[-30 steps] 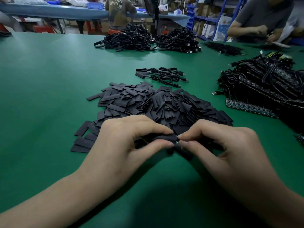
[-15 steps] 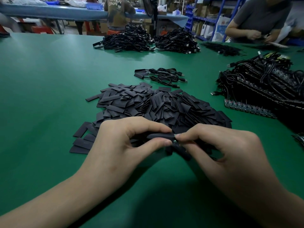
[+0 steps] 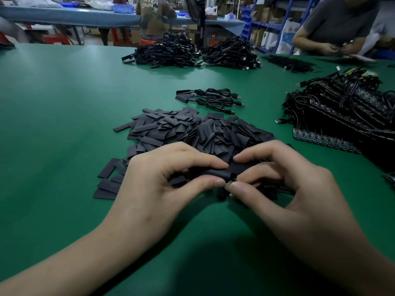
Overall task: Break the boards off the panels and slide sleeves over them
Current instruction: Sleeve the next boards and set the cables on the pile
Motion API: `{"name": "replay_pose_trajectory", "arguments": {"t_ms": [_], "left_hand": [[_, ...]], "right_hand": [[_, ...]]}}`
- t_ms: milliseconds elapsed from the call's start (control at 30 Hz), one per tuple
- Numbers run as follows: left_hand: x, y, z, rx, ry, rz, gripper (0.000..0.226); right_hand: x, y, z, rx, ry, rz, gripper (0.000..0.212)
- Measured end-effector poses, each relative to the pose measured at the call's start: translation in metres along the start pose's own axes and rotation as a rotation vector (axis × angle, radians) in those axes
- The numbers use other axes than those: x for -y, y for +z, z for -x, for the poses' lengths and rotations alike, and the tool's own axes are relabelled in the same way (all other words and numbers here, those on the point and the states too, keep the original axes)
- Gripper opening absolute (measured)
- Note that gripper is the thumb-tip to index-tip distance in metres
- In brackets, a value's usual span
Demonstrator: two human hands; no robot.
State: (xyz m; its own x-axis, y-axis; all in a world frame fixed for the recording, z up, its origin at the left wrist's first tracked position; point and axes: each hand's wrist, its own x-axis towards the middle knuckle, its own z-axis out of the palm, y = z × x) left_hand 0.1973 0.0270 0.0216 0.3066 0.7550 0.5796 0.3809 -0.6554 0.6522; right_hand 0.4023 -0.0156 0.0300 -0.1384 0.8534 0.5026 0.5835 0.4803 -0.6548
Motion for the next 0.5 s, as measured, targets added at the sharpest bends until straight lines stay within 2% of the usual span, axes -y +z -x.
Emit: {"name": "replay_pose_trajectory", "arguments": {"t_ms": [67, 133, 300, 500], "left_hand": [[0.0006, 0.0000, -0.0004, -0.035, 0.001, -0.001, 0.019], [0.0005, 0.0010, 0.0003, -0.071, 0.000, -0.039, 0.022], [-0.0008, 0.0040, 0.0012, -0.143, 0.001, -0.097, 0.028], [0.0007, 0.0065, 0.0018, -0.065, -0.012, 0.032, 0.056]], "right_hand": [[-0.0027, -0.0002, -0.0012, 0.075, 0.100, -0.128, 0.009], [-0.0030, 0.0010, -0.0008, 0.106, 0.129, -0.188, 0.010], [0.0025, 0.0073, 0.0019, -0.024, -0.084, 0.140, 0.011], [0.0027, 0.0087, 0.0040, -0.085, -0.140, 0.280, 0.005]]}}
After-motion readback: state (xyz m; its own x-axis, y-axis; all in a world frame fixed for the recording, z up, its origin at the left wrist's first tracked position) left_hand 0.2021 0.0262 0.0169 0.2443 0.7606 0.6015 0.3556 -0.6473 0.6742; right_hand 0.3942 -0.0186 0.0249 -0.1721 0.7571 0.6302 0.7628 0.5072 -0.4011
